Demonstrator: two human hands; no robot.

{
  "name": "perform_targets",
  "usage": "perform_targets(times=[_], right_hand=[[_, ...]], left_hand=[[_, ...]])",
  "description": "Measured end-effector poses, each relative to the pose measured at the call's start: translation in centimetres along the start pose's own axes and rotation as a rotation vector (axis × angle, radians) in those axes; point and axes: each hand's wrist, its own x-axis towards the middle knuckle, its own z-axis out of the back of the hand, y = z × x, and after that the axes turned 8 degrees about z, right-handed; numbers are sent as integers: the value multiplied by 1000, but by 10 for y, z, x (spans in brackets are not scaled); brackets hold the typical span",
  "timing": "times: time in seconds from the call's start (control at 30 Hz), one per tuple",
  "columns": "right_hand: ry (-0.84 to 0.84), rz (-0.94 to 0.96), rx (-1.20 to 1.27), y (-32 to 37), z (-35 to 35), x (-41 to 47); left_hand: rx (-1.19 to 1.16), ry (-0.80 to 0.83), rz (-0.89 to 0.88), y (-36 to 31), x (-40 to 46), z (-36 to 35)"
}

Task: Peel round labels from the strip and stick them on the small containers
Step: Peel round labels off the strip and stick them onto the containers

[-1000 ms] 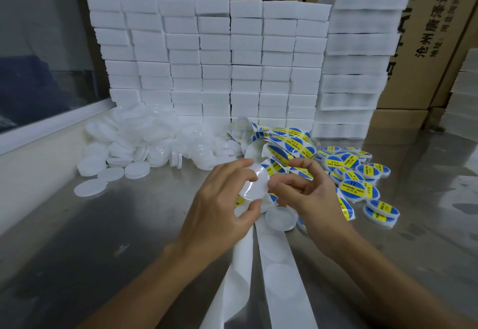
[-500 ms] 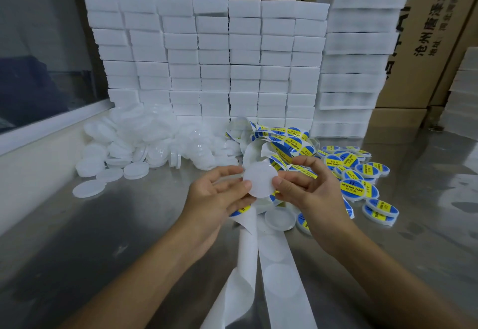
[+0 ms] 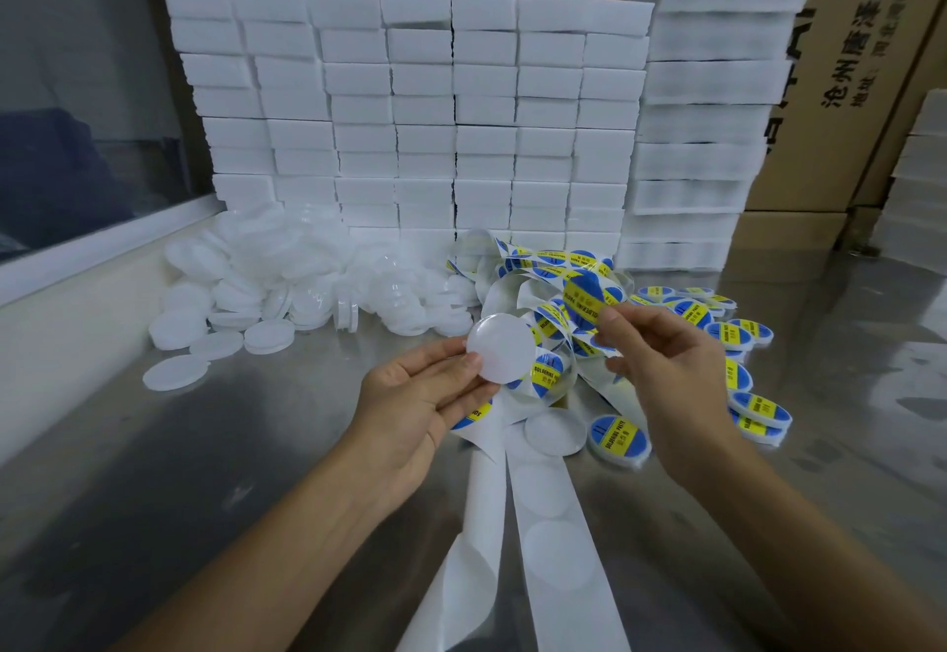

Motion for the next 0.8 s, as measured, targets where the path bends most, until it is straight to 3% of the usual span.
perform_targets(times=[0.1,0.23,0.5,0.8], right_hand=[[-24,-150,132,3,5,5],[101,-255,195,3,2,4],[272,-116,51,-2,-7,-9],[305,-79,35,3,-11,-15]], left_hand=[[-10,-20,6,0,0,-1],[-3,-35,-1,0,0,-2],[4,-45,1,-2,-4,-5],[23,-29,0,-2,-5,-5]])
